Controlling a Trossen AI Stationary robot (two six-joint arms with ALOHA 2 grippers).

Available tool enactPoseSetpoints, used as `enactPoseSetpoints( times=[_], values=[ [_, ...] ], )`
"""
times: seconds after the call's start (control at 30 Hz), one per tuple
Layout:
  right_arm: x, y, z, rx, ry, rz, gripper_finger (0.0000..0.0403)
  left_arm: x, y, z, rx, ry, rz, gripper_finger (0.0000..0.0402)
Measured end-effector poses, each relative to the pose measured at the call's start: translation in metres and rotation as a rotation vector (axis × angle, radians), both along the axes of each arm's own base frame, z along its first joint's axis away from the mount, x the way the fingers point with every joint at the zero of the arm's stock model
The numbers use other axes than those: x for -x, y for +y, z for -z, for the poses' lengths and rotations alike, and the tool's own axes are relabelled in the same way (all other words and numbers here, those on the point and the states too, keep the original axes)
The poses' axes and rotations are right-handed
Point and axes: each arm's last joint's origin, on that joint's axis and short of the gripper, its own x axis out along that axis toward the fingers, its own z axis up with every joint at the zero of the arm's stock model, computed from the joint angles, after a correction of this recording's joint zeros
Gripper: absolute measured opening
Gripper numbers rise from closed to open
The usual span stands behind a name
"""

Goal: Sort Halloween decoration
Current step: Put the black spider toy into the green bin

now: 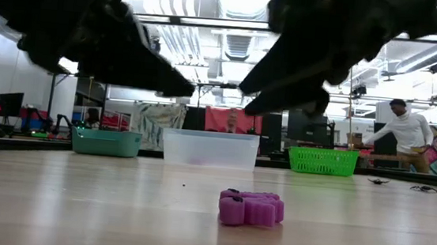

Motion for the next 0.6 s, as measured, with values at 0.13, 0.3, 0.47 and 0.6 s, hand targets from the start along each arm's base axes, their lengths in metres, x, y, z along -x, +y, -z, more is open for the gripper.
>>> enactPoseSetpoints(
  times=[0.13,0.3,0.47,0.6],
  values=[
    [0.017,0.007,-0.016,0.114,-0.046,-0.127,0.0201,-0.011,0.005,-0.017,-0.022,-0.037,-0.009,0.0085],
    [0.037,0.014,-0.026,0.185,-0.091,-0.222,0.0201,-0.024,0.018,-0.033,-0.086,-0.047,0.016,0.0085],
    [0.054,0.017,-0.029,0.215,-0.110,-0.279,0.0201,-0.041,0.036,-0.045,-0.100,-0.073,0.095,0.0085],
    [0.066,0.023,-0.028,0.237,-0.115,-0.328,0.0201,-0.051,0.054,-0.051,-0.095,-0.080,0.115,0.0085]
  ],
)
